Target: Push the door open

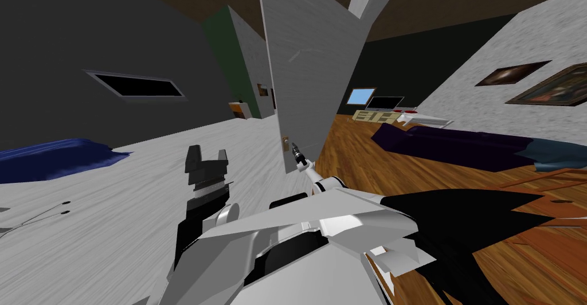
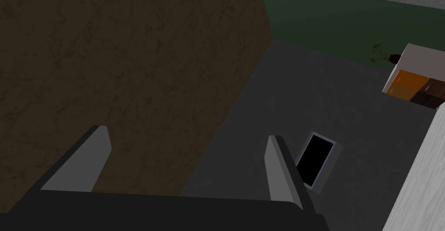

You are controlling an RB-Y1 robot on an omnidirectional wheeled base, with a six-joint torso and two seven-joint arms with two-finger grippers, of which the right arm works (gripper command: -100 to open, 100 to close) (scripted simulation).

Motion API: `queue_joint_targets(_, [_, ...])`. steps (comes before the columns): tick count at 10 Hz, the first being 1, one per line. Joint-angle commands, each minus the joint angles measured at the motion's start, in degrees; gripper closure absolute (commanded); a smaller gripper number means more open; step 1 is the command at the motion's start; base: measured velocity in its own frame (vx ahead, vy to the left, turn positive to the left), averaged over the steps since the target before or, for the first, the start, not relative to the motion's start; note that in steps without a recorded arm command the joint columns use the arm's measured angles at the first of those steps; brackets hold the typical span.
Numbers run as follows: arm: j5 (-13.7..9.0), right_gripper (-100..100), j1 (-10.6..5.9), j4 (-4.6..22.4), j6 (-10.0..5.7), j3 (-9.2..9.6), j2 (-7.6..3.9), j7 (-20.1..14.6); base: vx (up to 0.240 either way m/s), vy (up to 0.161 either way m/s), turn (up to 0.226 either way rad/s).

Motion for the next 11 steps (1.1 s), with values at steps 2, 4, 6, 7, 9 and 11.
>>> queue_joint_targets(2, [0.0,-100,0.01,0.0,0.00,0.03,-1.92,0.0,0.010,-0.004,-0.009])
queue_joint_targets(4, [-0.1,-100,0.04,0.0,0.03,0.22,-0.69,0.0,0.002,0.017,-0.009])
queue_joint_targets(6, [-0.1,-100,0.04,0.0,0.03,0.22,-0.26,0.0,-0.001,0.007,0.007])
queue_joint_targets(7, [-0.1,-100,0.04,0.0,0.03,0.23,-0.01,0.0,-0.003,-0.004,-0.010])
queue_joint_targets(9, [-0.1,-100,0.04,0.0,0.03,0.23,-0.01,0.0,0.000,0.000,0.000])
queue_joint_targets(11, [-0.1,-100,0.04,0.0,0.03,0.23,-0.01,0.0,-0.002,-0.002,-0.006])
